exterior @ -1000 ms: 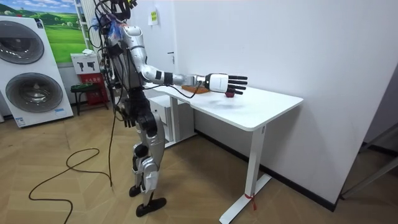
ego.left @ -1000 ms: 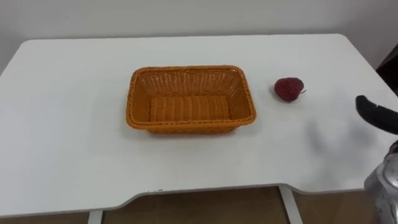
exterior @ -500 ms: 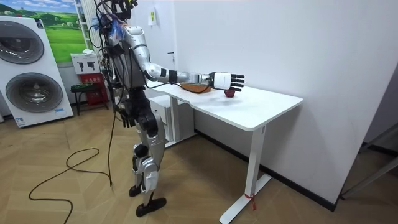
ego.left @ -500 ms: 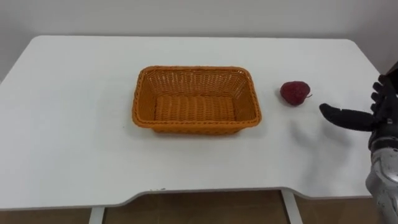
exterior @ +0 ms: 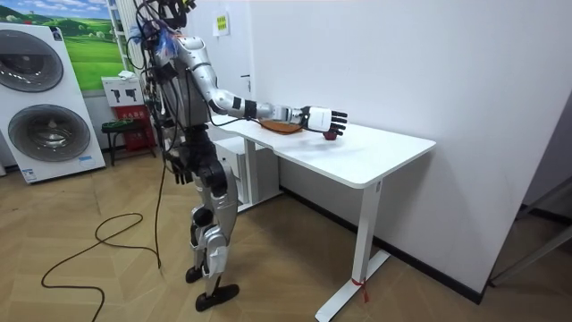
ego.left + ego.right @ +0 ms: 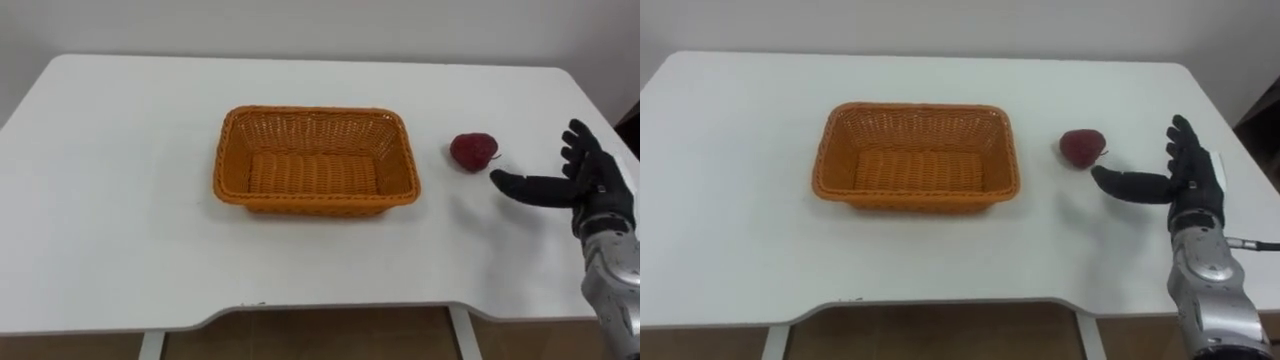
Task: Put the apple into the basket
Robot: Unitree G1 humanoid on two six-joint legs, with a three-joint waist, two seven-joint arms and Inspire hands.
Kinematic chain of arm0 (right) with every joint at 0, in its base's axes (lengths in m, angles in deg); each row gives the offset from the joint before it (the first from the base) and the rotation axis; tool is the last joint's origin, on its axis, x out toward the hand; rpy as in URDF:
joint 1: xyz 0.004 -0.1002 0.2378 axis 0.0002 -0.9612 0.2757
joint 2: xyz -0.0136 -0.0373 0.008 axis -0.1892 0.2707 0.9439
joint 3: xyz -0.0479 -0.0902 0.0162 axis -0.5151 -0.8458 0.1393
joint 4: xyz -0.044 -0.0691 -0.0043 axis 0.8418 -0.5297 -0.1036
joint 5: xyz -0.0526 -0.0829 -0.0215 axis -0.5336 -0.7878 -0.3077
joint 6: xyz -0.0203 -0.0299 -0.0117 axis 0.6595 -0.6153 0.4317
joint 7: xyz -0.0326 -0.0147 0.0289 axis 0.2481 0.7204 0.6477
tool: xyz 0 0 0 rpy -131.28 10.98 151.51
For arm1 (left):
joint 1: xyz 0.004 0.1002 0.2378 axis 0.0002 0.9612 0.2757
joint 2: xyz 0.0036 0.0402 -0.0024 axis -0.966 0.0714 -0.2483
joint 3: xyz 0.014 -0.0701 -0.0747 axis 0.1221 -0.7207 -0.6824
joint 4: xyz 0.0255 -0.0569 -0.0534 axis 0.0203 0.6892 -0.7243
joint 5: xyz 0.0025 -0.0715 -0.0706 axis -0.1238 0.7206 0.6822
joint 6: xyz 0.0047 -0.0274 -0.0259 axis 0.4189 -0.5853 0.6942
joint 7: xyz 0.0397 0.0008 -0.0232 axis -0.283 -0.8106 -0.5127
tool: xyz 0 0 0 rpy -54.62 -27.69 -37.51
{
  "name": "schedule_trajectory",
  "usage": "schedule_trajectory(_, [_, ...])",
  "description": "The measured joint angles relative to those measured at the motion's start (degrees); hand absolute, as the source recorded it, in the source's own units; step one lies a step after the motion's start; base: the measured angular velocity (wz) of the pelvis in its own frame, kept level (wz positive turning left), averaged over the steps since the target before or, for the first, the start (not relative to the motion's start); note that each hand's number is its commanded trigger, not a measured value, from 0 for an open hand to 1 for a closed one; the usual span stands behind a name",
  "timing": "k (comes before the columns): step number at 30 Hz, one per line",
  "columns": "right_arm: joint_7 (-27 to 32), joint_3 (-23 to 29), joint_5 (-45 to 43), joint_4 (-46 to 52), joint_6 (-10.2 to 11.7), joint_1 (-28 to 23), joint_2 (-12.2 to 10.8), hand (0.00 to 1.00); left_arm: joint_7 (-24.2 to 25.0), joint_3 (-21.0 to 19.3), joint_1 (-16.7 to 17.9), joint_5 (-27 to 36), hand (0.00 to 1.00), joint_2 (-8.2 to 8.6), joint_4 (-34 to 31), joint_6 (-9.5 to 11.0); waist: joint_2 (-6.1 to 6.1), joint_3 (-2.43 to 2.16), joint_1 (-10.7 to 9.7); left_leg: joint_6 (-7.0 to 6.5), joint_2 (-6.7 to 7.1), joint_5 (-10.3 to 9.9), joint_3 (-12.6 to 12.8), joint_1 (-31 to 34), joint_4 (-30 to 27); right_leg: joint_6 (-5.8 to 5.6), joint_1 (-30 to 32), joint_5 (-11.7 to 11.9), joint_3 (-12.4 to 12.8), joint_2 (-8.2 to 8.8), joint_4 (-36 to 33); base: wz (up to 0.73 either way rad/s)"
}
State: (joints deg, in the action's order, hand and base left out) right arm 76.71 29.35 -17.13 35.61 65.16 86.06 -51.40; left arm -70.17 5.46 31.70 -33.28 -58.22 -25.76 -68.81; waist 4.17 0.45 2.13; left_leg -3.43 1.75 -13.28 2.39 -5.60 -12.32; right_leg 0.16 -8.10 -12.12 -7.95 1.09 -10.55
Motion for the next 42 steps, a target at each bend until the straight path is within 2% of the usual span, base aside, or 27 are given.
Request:
schedule_trajectory(9, [-3.6,0.0,-0.2,-6.0,-0.3,2.0,0.4,0.0,3.6,-0.4,1.5,0.1,0.0,-0.09,0.1,-0.4,-0.28,-0.17,1.0,0.01,0.13,0.0,-0.9,-0.2,-0.9,0.05,-1.0,0.0,-1.5,0.43,-0.1,0.06])
schedule_trajectory(15, [-5.2,-0.1,0.6,-12.4,-2.1,5.0,2.5,0.0,4.9,-0.4,1.8,0.2,0.0,-0.22,0.0,-1.7,0.12,-0.27,1.8,0.02,0.16,0.0,-1.2,-0.1,-0.9,0.06,-1.4,0.0,-1.9,0.48,-0.1,0.03])
schedule_trajectory(24, [-7.3,-0.1,0.2,-14.1,-2.5,5.5,2.7,0.0,5.4,-0.4,1.5,0.2,0.0,-0.39,0.0,-2.2,1.13,-0.08,1.9,0.02,0.21,0.0,-1.3,-0.1,-1.3,0.06,-1.5,0.0,-2.0,0.36,-0.1,0.0])
schedule_trajectory(32, [-8.9,-0.3,-2.0,-16.1,-2.5,5.5,2.8,0.0,5.6,0.0,1.1,0.3,0.0,-0.38,0.1,-2.2,0.3,0.16,2.6,0.02,0.22,0.0,-1.5,0.0,-1.1,0.06,-1.4,0.0,-2.2,0.34,-0.2,0.0])
schedule_trajectory(35, [-9.0,-2.1,-2.3,-16.2,-2.5,6.7,4.0,0.0,5.6,0.0,1.0,0.3,0.0,-0.42,0.2,-2.3,-0.11,-0.03,2.6,0.02,0.27,0.0,-1.8,0.1,-1.0,0.06,-1.4,0.0,-2.4,0.35,-0.1,0.05])
schedule_trajectory(38, [-9.4,-2.5,-2.9,-16.2,-2.5,7.9,4.2,0.0,5.5,0.1,1.0,0.3,0.0,-0.43,0.2,-2.3,-0.38,-0.22,2.7,0.02,0.33,0.0,-2.0,0.1,-1.2,0.06,-1.5,0.0,-2.4,0.36,-0.1,0.03])
schedule_trajectory(42, [-9.4,-4.4,-3.3,-16.1,-2.5,9.3,4.5,0.0,5.5,0.1,0.9,0.3,0.0,-0.61,0.3,-2.3,-0.17,-0.33,3.0,0.03,0.48,0.1,-2.9,0.5,-1.4,0.05,-1.4,0.0,-3.5,0.46,-0.1,0.11])
